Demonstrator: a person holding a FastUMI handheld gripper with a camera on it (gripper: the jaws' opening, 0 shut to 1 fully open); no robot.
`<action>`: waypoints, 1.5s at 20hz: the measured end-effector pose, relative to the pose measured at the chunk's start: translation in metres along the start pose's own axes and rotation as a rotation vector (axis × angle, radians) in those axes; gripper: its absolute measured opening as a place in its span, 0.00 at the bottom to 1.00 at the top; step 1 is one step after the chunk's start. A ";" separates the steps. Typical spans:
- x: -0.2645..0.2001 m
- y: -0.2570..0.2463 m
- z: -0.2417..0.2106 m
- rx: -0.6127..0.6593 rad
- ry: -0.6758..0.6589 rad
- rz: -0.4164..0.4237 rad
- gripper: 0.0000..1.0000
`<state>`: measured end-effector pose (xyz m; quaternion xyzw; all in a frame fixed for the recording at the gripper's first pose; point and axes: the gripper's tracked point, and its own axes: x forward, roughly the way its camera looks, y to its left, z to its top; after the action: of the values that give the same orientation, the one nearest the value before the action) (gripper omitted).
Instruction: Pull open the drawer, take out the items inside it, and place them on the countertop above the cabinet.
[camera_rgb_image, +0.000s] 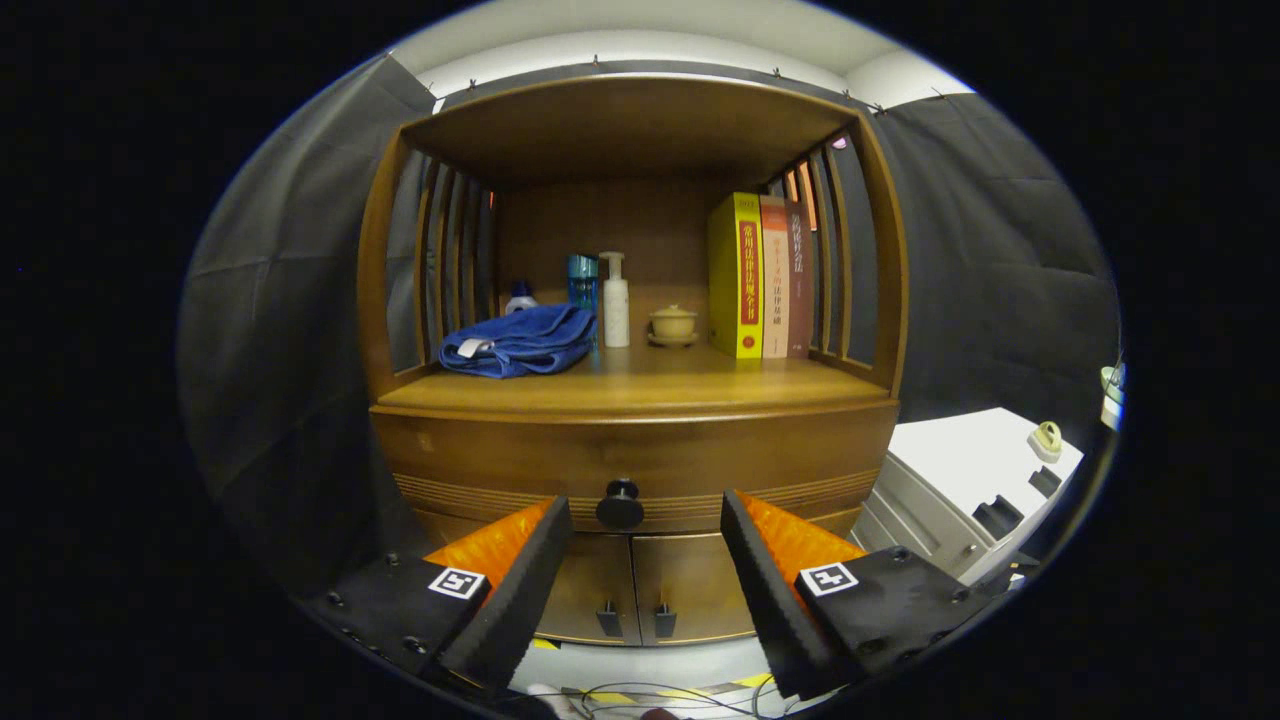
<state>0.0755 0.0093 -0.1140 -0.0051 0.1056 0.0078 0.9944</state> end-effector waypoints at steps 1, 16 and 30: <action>0.009 0.001 -0.004 -0.002 0.010 0.002 0.99; 0.096 0.014 -0.043 0.001 0.100 0.009 0.95; 0.097 0.019 -0.050 0.003 0.125 0.016 0.48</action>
<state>0.1597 0.0294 -0.1838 -0.0034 0.1677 0.0154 0.9857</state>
